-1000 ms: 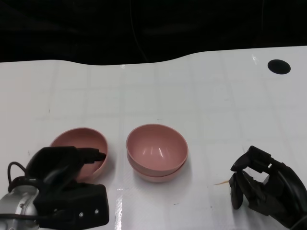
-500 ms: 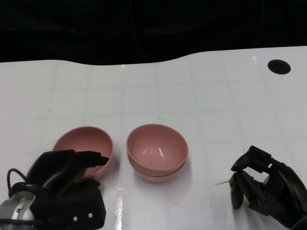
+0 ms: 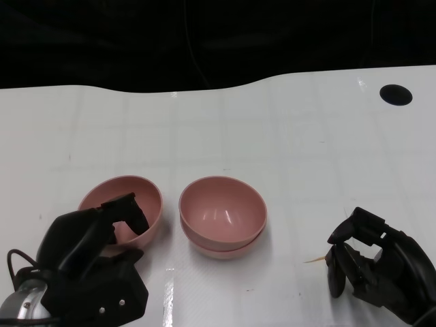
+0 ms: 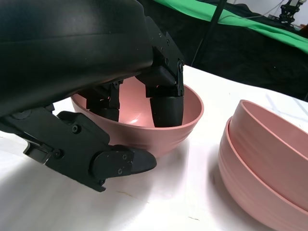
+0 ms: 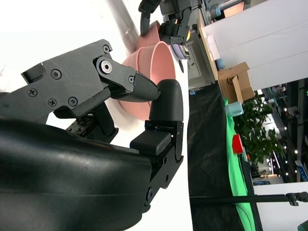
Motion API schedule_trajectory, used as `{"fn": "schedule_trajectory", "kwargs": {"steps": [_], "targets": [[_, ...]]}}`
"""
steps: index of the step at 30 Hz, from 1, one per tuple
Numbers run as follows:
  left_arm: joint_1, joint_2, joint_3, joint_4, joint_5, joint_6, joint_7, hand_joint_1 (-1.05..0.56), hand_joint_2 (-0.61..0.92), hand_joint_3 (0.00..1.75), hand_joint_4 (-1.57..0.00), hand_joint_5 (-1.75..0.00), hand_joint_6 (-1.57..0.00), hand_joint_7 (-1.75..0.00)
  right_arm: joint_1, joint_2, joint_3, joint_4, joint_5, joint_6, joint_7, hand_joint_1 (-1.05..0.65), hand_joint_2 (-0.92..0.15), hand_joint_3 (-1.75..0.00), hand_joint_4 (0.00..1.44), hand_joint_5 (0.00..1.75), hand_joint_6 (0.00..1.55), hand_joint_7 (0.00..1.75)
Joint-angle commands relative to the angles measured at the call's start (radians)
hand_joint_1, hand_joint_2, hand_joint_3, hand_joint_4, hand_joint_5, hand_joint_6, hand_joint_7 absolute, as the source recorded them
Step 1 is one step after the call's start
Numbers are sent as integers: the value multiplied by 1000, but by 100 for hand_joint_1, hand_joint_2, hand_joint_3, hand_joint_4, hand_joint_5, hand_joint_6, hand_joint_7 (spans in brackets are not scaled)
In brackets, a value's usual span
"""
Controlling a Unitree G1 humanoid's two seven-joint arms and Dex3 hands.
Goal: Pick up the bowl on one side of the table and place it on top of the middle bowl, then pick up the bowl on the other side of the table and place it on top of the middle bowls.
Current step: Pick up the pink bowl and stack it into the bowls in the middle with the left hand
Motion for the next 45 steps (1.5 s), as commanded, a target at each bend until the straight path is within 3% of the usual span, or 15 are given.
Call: {"fn": "schedule_trajectory", "kwargs": {"steps": [1, 7, 18, 25, 29, 33, 45], "targets": [[13, 11, 13, -30, 8, 16, 19, -8, 65, 99, -76, -175, -58, -175, -3, -13, -17, 8, 11, -4, 8, -17, -78, -70, 91, 175, 74, 151], [16, 17, 21, -60, 14, 36, 29, -8, 57, 110, -77, -175, -60, -175, -3, -14, -16, 8, -1, -9, -6, -18, -76, -70, 91, 175, 75, 151], [36, 49, 45, -162, -13, 35, -9, -3, 60, 104, -69, -175, -58, -175, -12, -17, -19, 36, -2, -24, 5, -19, -76, -70, 90, 175, 75, 150], [35, 86, 86, -345, -56, 118, -167, -3, 60, 104, -73, -175, -57, -175, -19, -16, -23, 50, 5, -28, 18, -18, -76, -71, 90, 175, 75, 150], [31, 106, 103, -450, -78, 178, -272, 2, 61, 83, -71, -175, -54, -175, -24, -14, -27, 64, 8, -37, 28, -18, -76, -71, 90, 175, 75, 150], [3, 127, 119, -573, -121, 244, -396, 2, 64, 86, -74, -175, -54, -175, -30, -11, -31, 71, 5, -36, 30, -18, -76, -71, 90, 175, 75, 150], [-182, 117, 93, -613, -199, 289, -577, -2, 66, 88, -73, -175, -56, -175, -20, -1, -28, 58, -4, -34, 16, -17, -75, -72, 90, 175, 75, 150]]}}
